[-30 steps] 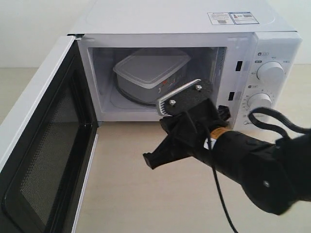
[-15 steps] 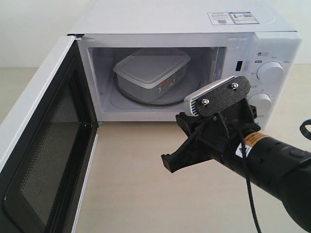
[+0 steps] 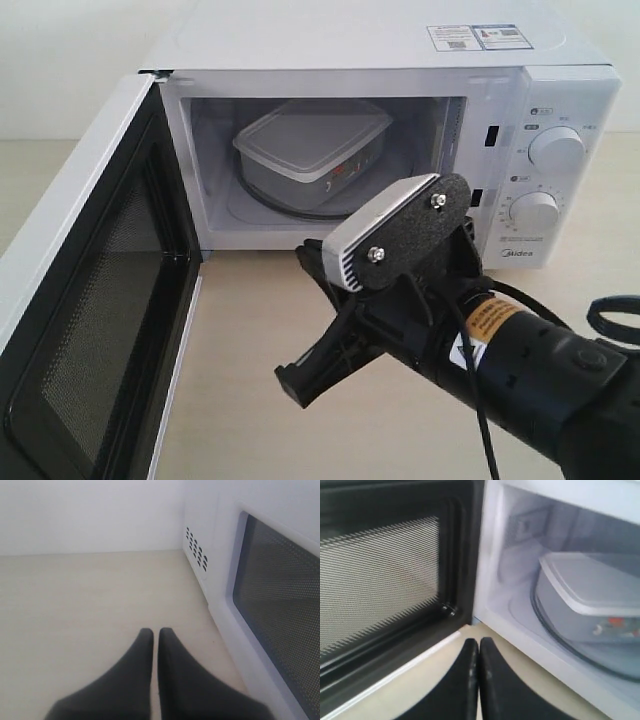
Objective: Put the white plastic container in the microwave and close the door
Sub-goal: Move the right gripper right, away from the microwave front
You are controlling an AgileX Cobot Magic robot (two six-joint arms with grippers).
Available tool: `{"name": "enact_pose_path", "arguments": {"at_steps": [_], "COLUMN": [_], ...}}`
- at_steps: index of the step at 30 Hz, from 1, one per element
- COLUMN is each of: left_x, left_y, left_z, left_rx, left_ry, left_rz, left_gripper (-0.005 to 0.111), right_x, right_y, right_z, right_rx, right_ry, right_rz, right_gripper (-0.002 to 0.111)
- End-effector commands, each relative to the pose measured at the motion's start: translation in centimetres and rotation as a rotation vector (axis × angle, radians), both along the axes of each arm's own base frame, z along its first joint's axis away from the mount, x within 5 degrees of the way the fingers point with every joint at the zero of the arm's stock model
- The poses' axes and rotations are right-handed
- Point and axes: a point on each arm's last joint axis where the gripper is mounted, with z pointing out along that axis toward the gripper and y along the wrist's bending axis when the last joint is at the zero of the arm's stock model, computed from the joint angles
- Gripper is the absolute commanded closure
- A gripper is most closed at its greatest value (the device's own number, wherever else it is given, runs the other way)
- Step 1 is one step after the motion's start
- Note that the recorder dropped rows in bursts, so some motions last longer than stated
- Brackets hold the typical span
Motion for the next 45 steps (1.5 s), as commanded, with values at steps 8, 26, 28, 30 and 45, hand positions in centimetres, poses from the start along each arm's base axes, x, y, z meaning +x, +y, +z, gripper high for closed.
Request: {"name": "enact_pose_path", "arguments": {"at_steps": [8,26,28,30,45], "left_x": [0.0,-0.3,-0.6,-1.0,-3.9], "left_y": [0.0,0.2,0.2,0.2,0.4], "left_z": [-0.1,5.1,6.5,7.8,15.7], "left_rx": [-0.002,-0.024,-0.028,-0.032,-0.018], "left_ry": [-0.004,-0.464,-0.506,-0.547,-0.491], "left_rz": [0.001,0.016,0.016,0.016,0.005], "left_gripper": [0.102,0.102,0.102,0.102,0.102], "right_x": [0.0,-2.0,-2.1,-2.1,-1.6], "right_y": [-1.9,-5.3,-5.3,-5.3,-6.0], "right_z": [1.4,1.8,1.7,1.7,3.4], "right_rx": [-0.081,-0.084,-0.091,-0.093,0.019], "right_ry": [-0.154,-0.15,-0.139,-0.136,-0.278], "right_rz": [-0.143,-0.165,-0.159,-0.157,-0.267], "right_gripper": [0.109,0.109,0.109,0.109,0.109]}}
